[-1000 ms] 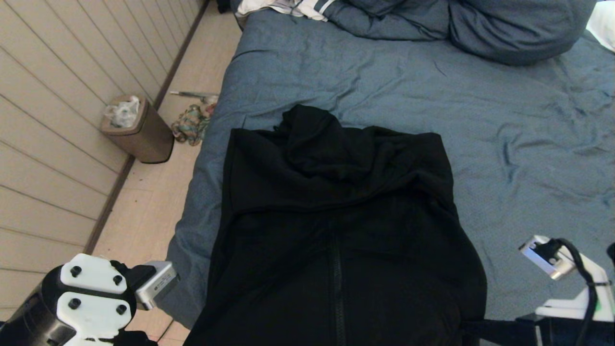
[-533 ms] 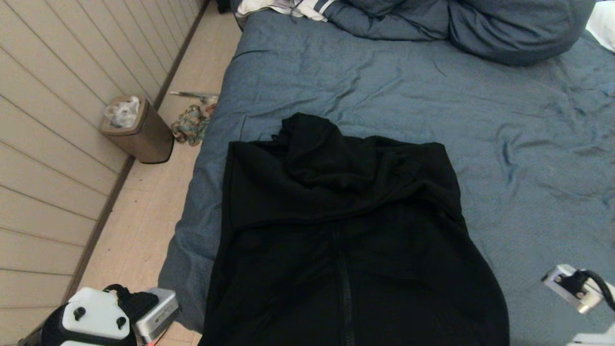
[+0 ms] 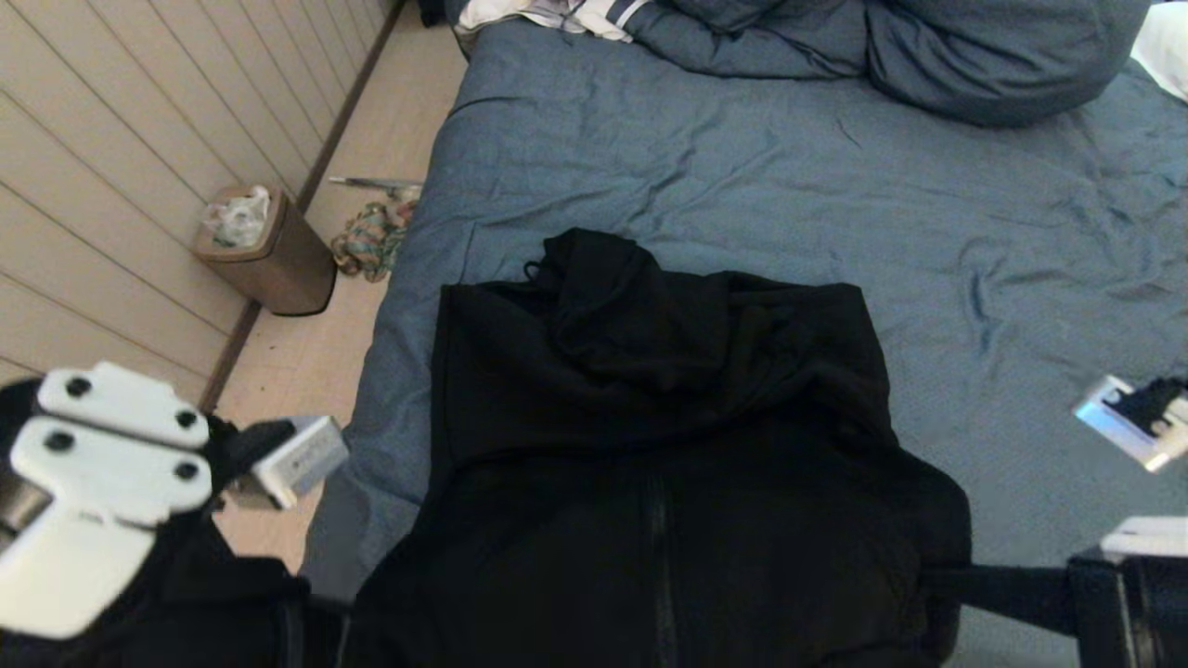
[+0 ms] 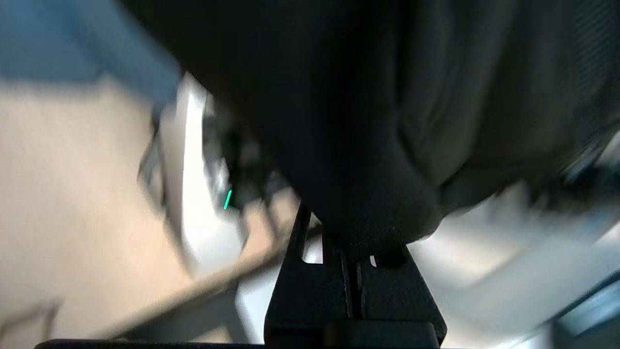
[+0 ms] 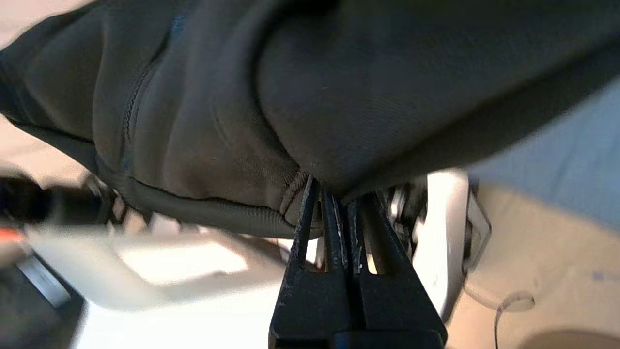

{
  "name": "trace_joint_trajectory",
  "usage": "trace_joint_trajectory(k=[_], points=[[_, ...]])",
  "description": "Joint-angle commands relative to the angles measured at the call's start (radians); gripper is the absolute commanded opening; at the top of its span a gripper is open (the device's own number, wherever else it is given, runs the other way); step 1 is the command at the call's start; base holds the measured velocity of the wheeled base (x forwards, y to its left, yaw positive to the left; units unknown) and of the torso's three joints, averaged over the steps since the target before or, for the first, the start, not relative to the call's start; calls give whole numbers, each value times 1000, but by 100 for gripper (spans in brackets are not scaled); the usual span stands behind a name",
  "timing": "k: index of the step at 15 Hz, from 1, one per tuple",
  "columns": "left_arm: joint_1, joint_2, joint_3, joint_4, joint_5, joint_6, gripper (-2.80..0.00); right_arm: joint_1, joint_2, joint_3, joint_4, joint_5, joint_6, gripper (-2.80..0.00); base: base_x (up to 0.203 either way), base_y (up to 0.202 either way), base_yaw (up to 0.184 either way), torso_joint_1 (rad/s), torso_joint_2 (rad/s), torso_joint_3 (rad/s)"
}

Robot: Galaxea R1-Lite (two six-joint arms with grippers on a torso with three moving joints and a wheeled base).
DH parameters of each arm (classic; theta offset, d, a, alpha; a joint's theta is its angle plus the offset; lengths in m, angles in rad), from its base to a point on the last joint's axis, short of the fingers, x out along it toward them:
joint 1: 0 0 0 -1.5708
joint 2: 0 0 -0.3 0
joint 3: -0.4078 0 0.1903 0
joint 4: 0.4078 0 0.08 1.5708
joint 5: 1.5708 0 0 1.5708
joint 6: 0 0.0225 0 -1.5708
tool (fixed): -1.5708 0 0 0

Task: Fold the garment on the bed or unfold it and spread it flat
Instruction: Fold the black sweatshirt

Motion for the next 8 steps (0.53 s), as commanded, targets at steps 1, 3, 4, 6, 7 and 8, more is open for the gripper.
trace_joint_trajectory(k=[1, 3, 4, 6, 7, 8], points=[[101, 54, -116, 2, -16, 31, -280, -22, 113, -81, 0, 1, 1, -280, 0, 0, 0, 0, 0, 0], [205, 113, -198, 2, -91, 84, -280, -76, 205, -144, -1, 4, -3, -280, 0, 0, 0, 0, 0, 0], [251, 138, -226, 3, -133, 100, -280, -98, 248, -161, -2, 5, -4, -280, 0, 0, 0, 0, 0, 0], [321, 167, -251, 4, -179, 124, -280, -141, 293, -172, -2, 6, -2, -280, 0, 0, 0, 0, 0, 0], [360, 179, -259, 4, -194, 138, -280, -165, 301, -175, -2, 8, 2, -280, 0, 0, 0, 0, 0, 0], [401, 196, -276, 4, -214, 149, -280, -194, 312, -181, -2, 11, 4, -280, 0, 0, 0, 0, 0, 0]])
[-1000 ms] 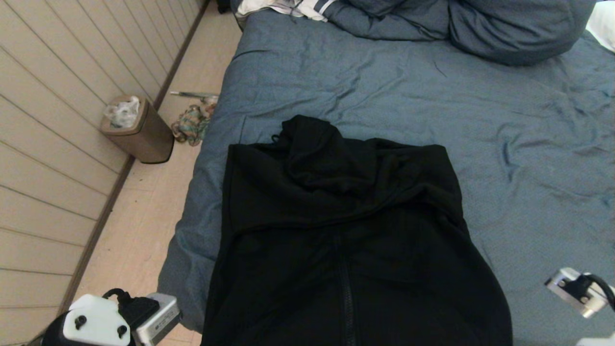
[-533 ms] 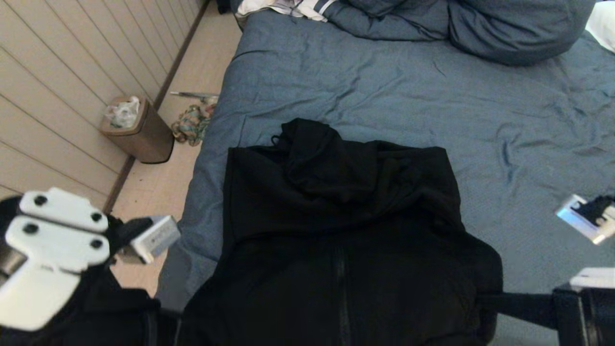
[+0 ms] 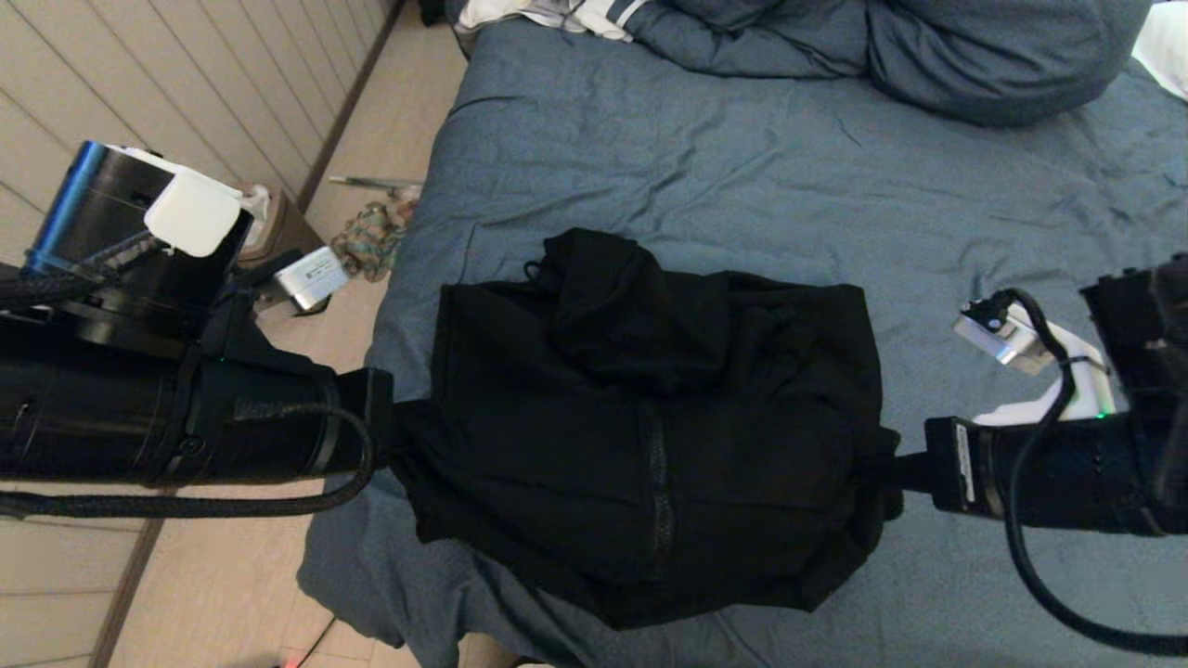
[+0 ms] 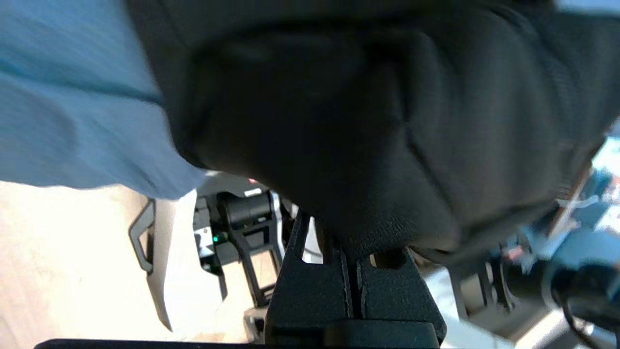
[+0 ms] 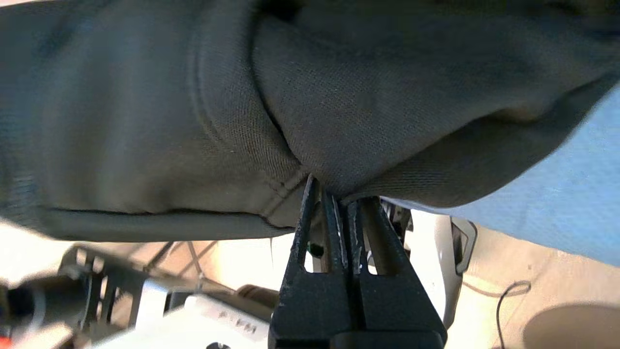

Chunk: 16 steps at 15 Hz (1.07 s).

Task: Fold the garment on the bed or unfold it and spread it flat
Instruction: Fold the black sweatshirt

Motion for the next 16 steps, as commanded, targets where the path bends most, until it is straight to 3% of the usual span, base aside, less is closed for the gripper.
trace_joint_trajectory(k=[1, 5, 16], points=[[80, 58, -40, 3, -36, 4, -280, -47, 56, -15, 2, 3, 4, -280, 0, 0, 0, 0, 0, 0], [158, 212, -145, 1, -159, 10, -280, -105, 131, -53, 5, 1, 16, -280, 0, 0, 0, 0, 0, 0], [186, 625, -524, -6, -176, 11, -280, -165, 337, -206, 3, -1, 35, -280, 0, 0, 0, 0, 0, 0]])
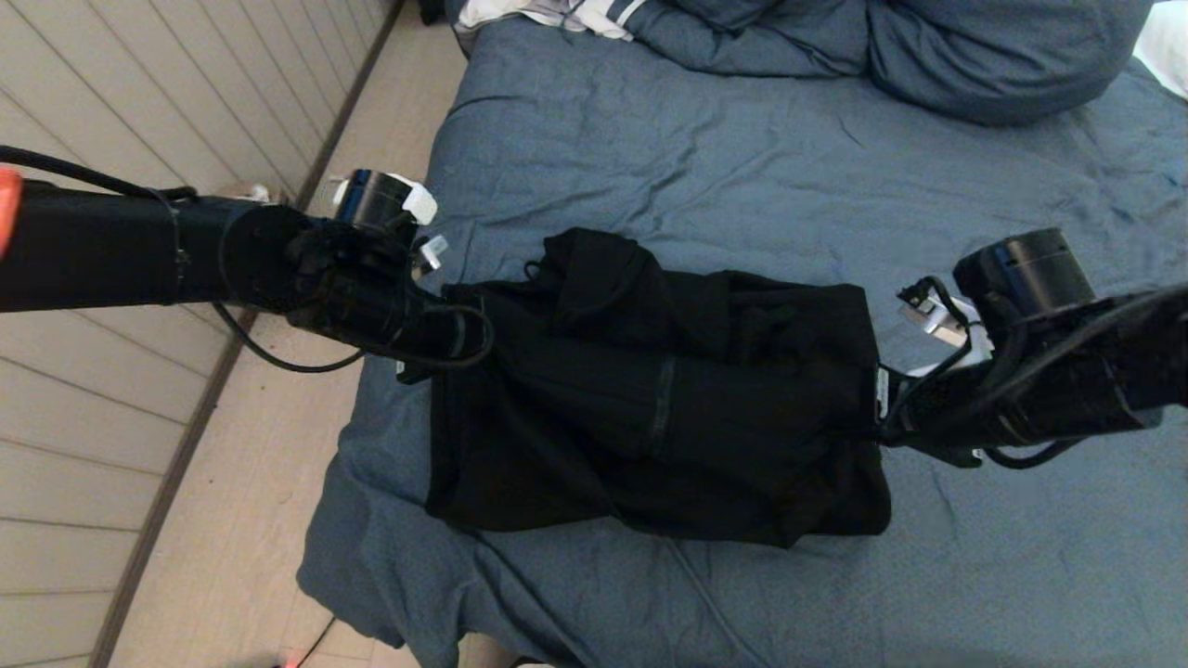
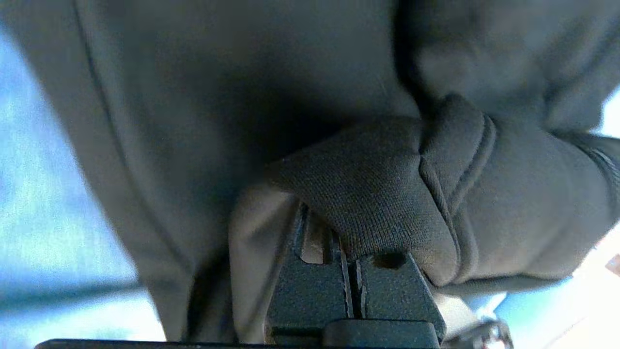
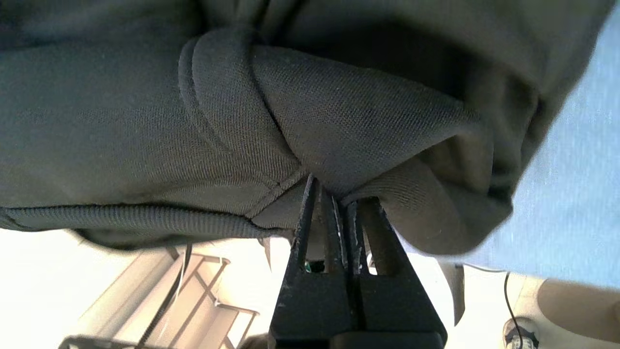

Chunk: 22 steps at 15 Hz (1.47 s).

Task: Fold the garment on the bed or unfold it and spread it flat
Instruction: Fold the black sweatshirt

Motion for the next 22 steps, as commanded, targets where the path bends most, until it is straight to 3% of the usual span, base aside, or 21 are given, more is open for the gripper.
trace_joint_trajectory(k=[1, 4, 6, 7, 8, 9, 13, 19, 20, 21, 22], points=[[13, 103, -72, 2, -2, -2, -280, -11, 71, -43, -2, 0, 2, -280, 0, 0, 0, 0, 0, 0], [25, 175, -178, 3, -1, 11, -280, -30, 148, -127, -6, -3, 1, -280, 0, 0, 0, 0, 0, 0], [27, 180, -190, 2, -1, 12, -280, -41, 182, -172, -6, -2, 0, -280, 0, 0, 0, 0, 0, 0], [26, 179, -187, 4, -1, 11, -280, -41, 182, -174, -6, -2, 0, 0, 0, 0, 0, 0, 0, 0], [26, 173, -176, 2, 5, 14, -280, -39, 180, -178, -6, 0, 0, 0, 0, 0, 0, 0, 0, 0], [26, 166, -172, 1, 7, 12, 0, -39, 174, -176, -7, 1, -2, 0, 0, 0, 0, 0, 0, 0], [23, 39, -114, 0, 7, 9, 0, -34, 103, -160, -5, 2, -6, 0, 0, 0, 0, 0, 0, 0], [37, -328, -10, 4, 11, -1, 0, -31, -107, -172, -1, 4, -6, 0, 0, 0, 0, 0, 0, 0], [45, -381, 36, 6, 11, -3, 0, -30, -142, -167, 0, 3, -9, -198, 0, 0, 0, 0, 0, 0], [51, -415, 121, 5, 10, -4, 0, -29, -176, -149, 4, 3, -13, -280, 0, 0, 0, 0, 0, 0], [54, -442, 227, 3, 6, -3, 0, -22, -198, -105, 5, 4, -31, -280, 0, 0, 0, 0, 0, 0]])
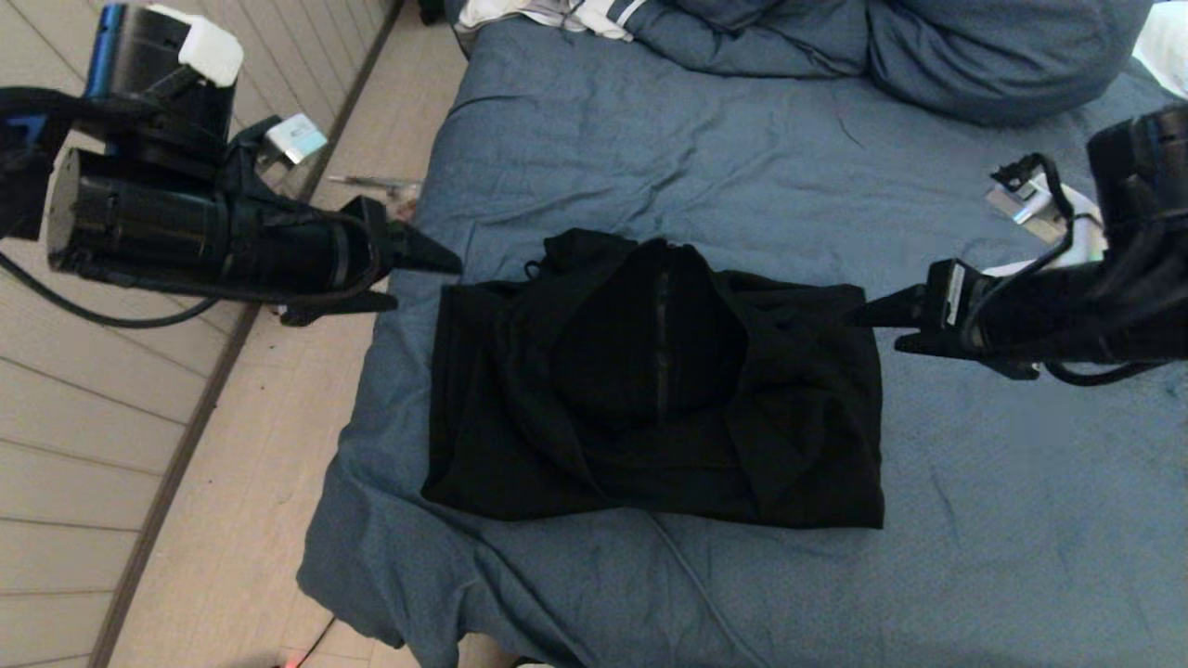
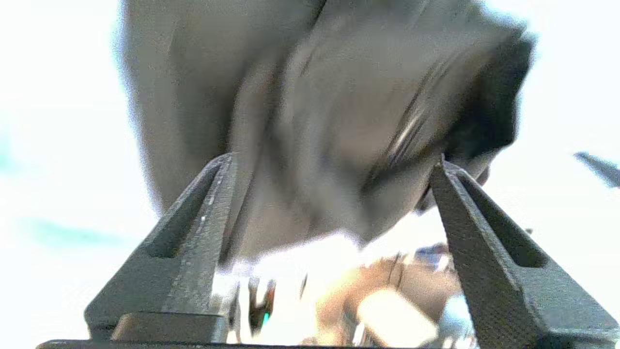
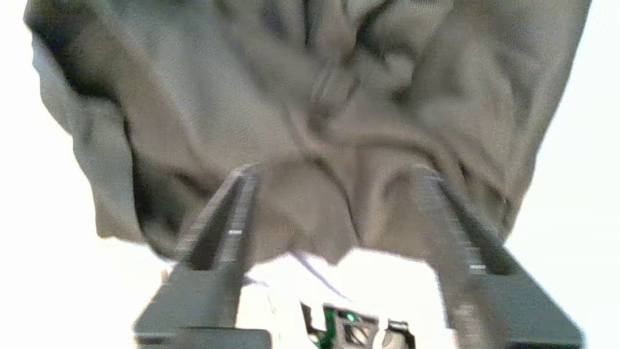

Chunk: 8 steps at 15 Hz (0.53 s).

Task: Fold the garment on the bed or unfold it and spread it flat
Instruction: Fold the black sweatshirt

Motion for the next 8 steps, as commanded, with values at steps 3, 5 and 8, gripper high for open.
trace_joint_trajectory(k=[3, 5, 8], points=[[-1, -103, 366, -72, -12, 9, -143, 91, -95, 137, 1, 1, -69, -280, 0, 0, 0, 0, 0, 0], [-59, -75, 468, -220, -14, 17, -280, 149, -82, 157, 1, 1, -73, -280, 0, 0, 0, 0, 0, 0], [-139, 0, 357, -237, -2, 27, -280, 189, -40, 145, -10, -2, -69, -280, 0, 0, 0, 0, 0, 0]])
